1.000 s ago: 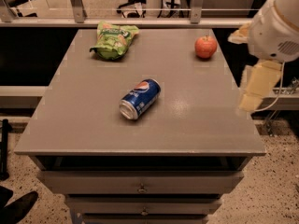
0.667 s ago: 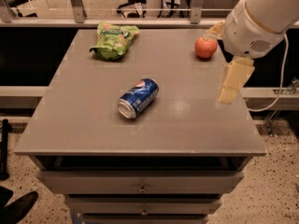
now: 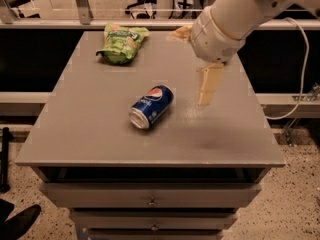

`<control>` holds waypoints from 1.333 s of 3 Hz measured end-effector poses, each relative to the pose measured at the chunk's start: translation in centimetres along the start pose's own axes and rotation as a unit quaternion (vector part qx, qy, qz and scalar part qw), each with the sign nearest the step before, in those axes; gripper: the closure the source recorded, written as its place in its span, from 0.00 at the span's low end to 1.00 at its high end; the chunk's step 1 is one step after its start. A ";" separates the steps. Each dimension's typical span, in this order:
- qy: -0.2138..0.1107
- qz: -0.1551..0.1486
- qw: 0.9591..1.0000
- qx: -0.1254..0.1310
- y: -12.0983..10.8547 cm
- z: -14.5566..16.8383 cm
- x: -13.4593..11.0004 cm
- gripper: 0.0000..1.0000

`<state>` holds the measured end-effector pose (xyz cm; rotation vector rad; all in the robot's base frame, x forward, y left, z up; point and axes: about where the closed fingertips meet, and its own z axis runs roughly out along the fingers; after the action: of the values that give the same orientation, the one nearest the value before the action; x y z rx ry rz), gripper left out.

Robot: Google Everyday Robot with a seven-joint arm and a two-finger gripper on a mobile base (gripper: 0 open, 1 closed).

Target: Place pepsi can upright

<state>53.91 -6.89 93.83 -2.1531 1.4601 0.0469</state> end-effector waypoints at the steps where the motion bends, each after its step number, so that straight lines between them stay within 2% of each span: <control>1: -0.019 -0.080 0.996 -0.015 -0.5 3.2 -2.3 0.00; 2: -0.009 -0.151 0.988 -0.035 -0.5 6.3 -4.1 0.00; 3: 0.026 -0.198 0.977 -0.071 -0.1 9.9 -4.0 0.00; 4: 0.054 -0.213 0.971 -0.098 0.3 11.7 -3.3 0.00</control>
Offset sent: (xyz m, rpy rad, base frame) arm 0.0099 0.0958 -0.0691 -0.1962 -0.1107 0.4401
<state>55.36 1.10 84.71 -2.6257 1.0539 -0.0865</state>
